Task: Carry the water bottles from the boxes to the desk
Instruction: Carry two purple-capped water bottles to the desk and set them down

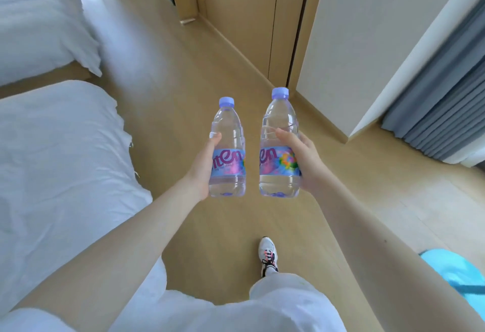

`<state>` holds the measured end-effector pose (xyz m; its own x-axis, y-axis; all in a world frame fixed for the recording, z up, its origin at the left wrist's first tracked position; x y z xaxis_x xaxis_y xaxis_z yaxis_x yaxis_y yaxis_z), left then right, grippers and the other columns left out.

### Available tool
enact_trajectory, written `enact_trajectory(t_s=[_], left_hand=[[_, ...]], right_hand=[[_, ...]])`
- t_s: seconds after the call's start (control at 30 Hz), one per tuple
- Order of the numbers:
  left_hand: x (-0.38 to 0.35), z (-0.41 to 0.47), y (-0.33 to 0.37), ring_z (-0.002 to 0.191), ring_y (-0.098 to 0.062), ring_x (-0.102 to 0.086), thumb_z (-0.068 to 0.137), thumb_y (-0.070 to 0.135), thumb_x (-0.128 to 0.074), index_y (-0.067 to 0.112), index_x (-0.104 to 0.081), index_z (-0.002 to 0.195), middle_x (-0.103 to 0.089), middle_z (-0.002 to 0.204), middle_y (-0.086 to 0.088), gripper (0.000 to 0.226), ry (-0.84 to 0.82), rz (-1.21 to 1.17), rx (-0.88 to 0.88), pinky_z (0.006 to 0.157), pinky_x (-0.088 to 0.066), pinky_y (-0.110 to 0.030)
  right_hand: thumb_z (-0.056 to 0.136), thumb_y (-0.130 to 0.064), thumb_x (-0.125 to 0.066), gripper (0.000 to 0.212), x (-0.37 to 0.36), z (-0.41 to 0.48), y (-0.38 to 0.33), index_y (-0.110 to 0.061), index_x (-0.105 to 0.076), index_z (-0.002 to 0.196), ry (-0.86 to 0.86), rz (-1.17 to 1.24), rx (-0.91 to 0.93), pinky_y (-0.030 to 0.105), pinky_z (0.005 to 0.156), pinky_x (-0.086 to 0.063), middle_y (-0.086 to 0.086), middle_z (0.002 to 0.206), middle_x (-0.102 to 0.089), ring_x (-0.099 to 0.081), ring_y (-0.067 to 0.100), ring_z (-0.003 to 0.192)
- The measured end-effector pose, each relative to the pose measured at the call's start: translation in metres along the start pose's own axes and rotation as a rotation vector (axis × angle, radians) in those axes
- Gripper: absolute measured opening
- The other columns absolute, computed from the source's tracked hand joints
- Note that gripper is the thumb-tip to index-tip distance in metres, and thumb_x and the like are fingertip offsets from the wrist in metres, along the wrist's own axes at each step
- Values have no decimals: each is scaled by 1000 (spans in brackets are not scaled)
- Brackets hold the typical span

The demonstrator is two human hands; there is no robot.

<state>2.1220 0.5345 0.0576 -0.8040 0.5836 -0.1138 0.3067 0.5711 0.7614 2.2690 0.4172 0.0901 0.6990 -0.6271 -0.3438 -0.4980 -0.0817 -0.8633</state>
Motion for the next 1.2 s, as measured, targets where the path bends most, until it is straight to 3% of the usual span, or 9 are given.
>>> enact_trajectory(t_s=[0.13,0.33,0.5,0.77,0.87,1.0,1.2], left_hand=[[-17,40,47,56,-18,-67,88,63,-45,18,-69,83,-71,67,-3,51,88,-4,-7,65,-52,-30],[-18,84,87,54,-16,-68,87,63,-47,19,-67,85,-70,66,-3,48,174,-60,-18,60,-50,-28],[4,116,115,67,-21,-70,84,64,-51,18,-70,89,-73,77,-6,50,206,-119,-6,70,-53,-33],[54,187,171,59,-17,-68,89,60,-47,16,-68,83,-71,69,-5,49,148,-241,-59,69,-52,-33],[83,222,207,58,-18,-69,88,60,-48,17,-68,81,-71,71,-5,48,128,-232,-82,66,-52,-32],[128,262,269,57,-16,-69,89,60,-47,18,-67,86,-71,68,-3,47,104,-242,-148,65,-52,-31],[183,303,329,63,-19,-69,90,61,-46,16,-70,88,-71,79,-6,51,33,-333,-193,67,-55,-31]], right_hand=[[86,-24,-68,36,1,67,-36,-10,-57,117,-80,30,-30,31,60,-56,5,81,-72,-70,21,70],[73,-30,-70,55,-10,144,-58,-8,-57,122,-189,11,-73,33,64,-57,8,88,-71,-71,24,74],[72,-30,-70,60,-34,197,-64,-4,-56,125,-238,-17,-107,33,64,-57,12,92,-71,-71,24,76],[73,-30,-75,59,-91,284,-75,-5,-55,124,-233,-90,-120,31,60,-56,7,83,-72,-71,23,70],[84,-26,-72,50,-124,326,-89,-4,-54,126,-218,-121,-99,30,58,-56,7,82,-72,-71,22,69],[73,-36,-73,67,-179,382,-113,-4,-54,128,-203,-141,-49,34,67,-56,11,93,-68,-70,24,78],[71,-40,-70,68,-240,446,-131,-5,-55,128,-232,-166,-9,34,68,-54,10,92,-66,-68,24,78]])
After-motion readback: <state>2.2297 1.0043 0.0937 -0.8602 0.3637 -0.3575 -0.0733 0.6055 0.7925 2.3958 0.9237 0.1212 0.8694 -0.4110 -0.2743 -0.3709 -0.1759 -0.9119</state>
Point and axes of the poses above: each hand's wrist, its own z-axis towards the middle knuckle, its own x-axis out of the back of the hand, y = z × x, the point moved 6 cm from there along z, towards the middle knuckle
